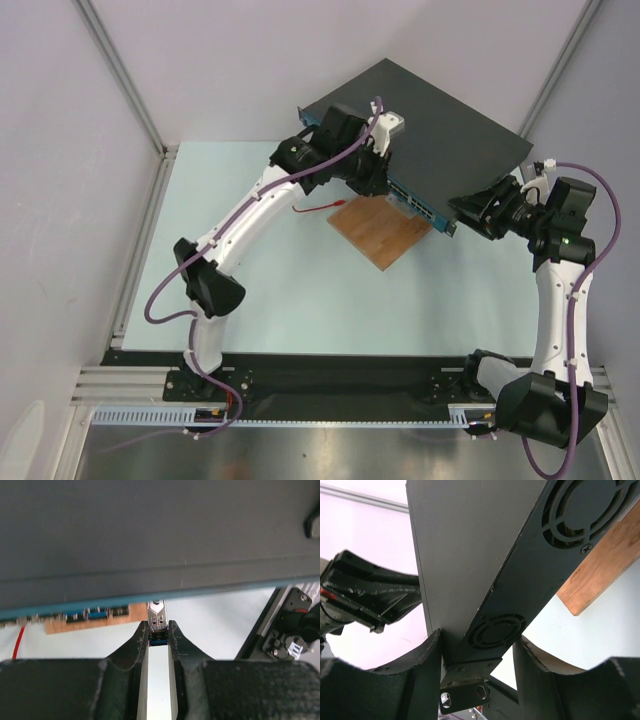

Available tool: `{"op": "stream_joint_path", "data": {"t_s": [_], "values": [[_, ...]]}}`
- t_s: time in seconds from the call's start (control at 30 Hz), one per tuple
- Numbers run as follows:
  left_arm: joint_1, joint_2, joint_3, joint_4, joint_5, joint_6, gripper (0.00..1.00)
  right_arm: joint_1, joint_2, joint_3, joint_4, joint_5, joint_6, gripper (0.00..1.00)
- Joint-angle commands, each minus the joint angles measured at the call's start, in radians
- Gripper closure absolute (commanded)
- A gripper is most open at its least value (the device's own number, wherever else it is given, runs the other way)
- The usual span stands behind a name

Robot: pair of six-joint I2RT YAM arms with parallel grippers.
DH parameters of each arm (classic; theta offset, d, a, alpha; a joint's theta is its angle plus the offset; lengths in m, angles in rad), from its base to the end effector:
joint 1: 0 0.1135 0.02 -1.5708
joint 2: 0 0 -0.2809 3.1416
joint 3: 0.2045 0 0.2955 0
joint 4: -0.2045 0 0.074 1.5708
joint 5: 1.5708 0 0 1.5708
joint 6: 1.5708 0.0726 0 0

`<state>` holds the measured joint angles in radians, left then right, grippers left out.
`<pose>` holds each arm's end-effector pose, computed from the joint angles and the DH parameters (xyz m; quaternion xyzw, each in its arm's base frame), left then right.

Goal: Insert the plug into the switch port

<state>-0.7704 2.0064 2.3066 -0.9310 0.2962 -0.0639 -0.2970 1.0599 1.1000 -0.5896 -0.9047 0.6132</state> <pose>0.3534 -0.3725 0.4265 0.3678 0.8042 -0.3018 0.3562 0.2756 -0.0246 0.3680 0.1530 0.7987 0.4458 0.3741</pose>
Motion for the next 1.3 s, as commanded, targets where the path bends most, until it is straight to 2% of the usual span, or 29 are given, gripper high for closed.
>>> {"op": "stream_joint_path", "data": {"t_s": [0.0, 0.17, 0.3, 0.37, 0.47, 0.63, 0.73, 0.87, 1.03, 1.1, 1.13, 1.17, 1.2, 1.27], "values": [[-0.021, 0.026, 0.065, 0.343, 0.032, -0.040, 1.00, 0.114, -0.009, -0.005, -0.053, -0.011, -0.323, 1.00], [-0.035, 0.049, 0.062, 0.369, 0.038, -0.046, 1.00, 0.121, -0.005, -0.003, -0.046, -0.017, -0.317, 1.00], [-0.035, 0.057, 0.066, 0.408, 0.031, -0.057, 0.83, 0.119, 0.002, 0.004, -0.052, -0.017, -0.319, 1.00], [-0.033, 0.043, 0.054, 0.391, 0.031, -0.018, 0.71, 0.111, 0.009, 0.008, -0.056, -0.020, -0.320, 1.00], [-0.021, -0.015, -0.005, 0.364, 0.046, 0.024, 0.58, 0.091, 0.017, 0.012, -0.058, -0.031, -0.311, 1.00], [0.003, -0.135, -0.096, 0.272, 0.067, 0.090, 0.47, 0.073, 0.020, 0.015, -0.052, -0.030, -0.314, 1.00], [0.013, -0.199, -0.139, 0.242, 0.060, 0.110, 0.46, 0.071, 0.020, 0.014, -0.052, -0.025, -0.313, 1.00], [0.017, -0.255, -0.232, 0.212, 0.015, 0.139, 0.49, 0.067, 0.022, 0.015, -0.055, -0.019, -0.313, 1.00], [0.017, -0.235, -0.237, 0.178, 0.027, 0.150, 0.55, 0.064, 0.031, 0.024, -0.059, -0.025, -0.319, 1.00], [0.017, -0.209, -0.225, 0.181, 0.029, 0.139, 0.72, 0.064, 0.034, 0.027, -0.062, -0.025, -0.322, 1.00], [0.017, -0.196, -0.201, 0.176, 0.017, 0.110, 0.90, 0.064, 0.035, 0.029, -0.064, -0.023, -0.323, 1.00], [0.017, -0.178, -0.173, 0.164, 0.024, 0.105, 0.97, 0.064, 0.037, 0.026, -0.064, -0.025, -0.325, 1.00], [0.016, -0.128, -0.138, 0.144, 0.029, 0.102, 1.00, 0.064, 0.038, 0.023, -0.064, -0.022, -0.326, 1.00], [0.016, -0.085, -0.048, 0.091, 0.034, 0.096, 1.00, 0.065, 0.038, 0.023, -0.068, -0.023, -0.331, 1.00]]}}
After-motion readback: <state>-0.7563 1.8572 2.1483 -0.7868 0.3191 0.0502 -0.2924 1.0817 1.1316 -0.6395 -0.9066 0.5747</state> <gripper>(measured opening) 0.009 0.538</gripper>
